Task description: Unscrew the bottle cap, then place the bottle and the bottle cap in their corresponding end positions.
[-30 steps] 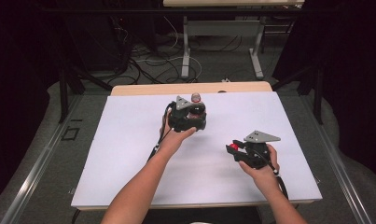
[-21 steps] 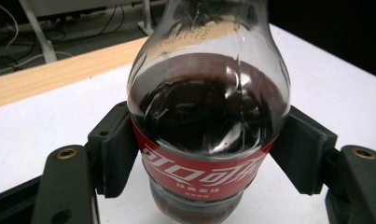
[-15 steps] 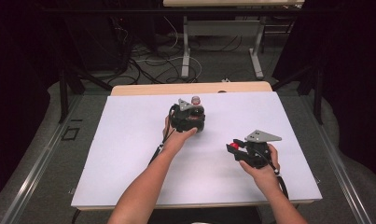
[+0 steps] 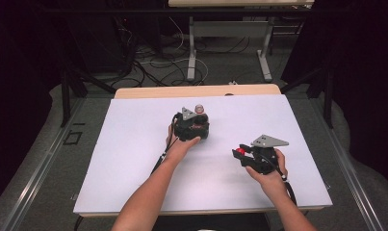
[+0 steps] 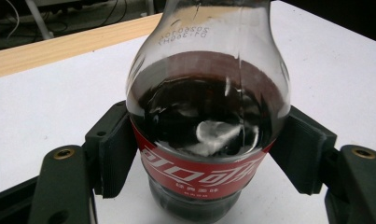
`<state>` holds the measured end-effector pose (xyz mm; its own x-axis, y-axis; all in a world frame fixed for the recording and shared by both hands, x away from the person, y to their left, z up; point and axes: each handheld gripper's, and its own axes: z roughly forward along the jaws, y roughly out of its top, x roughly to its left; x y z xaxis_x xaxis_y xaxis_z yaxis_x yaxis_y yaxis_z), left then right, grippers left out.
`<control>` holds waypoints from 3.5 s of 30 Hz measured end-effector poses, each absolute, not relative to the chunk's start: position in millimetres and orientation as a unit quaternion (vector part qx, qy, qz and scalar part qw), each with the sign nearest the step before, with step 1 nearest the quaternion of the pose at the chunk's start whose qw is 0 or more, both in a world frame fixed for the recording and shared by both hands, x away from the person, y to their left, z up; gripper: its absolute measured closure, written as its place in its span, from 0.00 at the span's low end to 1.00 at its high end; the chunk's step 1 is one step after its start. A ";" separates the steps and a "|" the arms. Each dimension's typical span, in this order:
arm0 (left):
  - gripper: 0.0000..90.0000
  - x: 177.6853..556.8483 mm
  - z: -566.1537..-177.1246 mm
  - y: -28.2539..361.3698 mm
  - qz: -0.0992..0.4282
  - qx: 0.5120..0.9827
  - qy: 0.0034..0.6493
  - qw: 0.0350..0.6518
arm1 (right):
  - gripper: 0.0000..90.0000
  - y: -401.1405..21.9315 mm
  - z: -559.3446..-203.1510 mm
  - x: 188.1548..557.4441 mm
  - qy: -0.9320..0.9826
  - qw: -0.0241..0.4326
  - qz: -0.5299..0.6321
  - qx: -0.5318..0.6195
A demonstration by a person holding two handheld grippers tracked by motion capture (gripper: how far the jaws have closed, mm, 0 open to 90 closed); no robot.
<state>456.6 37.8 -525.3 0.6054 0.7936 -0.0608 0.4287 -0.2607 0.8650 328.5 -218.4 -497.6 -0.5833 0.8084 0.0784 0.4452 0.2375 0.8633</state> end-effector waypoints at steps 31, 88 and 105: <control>0.10 452.4 -523.2 45.9 0.170 0.769 0.407 0.463 | 0.68 -210.3 -502.1 329.4 0.768 0.191 0.457 0.406; 0.01 362.1 -504.4 144.9 0.165 0.741 0.437 0.482 | 0.68 -109.6 -562.6 356.3 0.825 0.127 0.436 0.337; 0.01 362.8 -505.9 147.2 0.159 0.739 0.443 0.482 | 0.67 -106.0 -567.7 356.6 0.831 0.133 0.420 0.340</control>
<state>362.8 147.2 -505.9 0.5573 0.8080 -0.1911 0.5014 -0.1440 0.8532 356.6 -106.0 -567.7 -0.7340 0.6762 0.0641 0.4527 0.4167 0.7883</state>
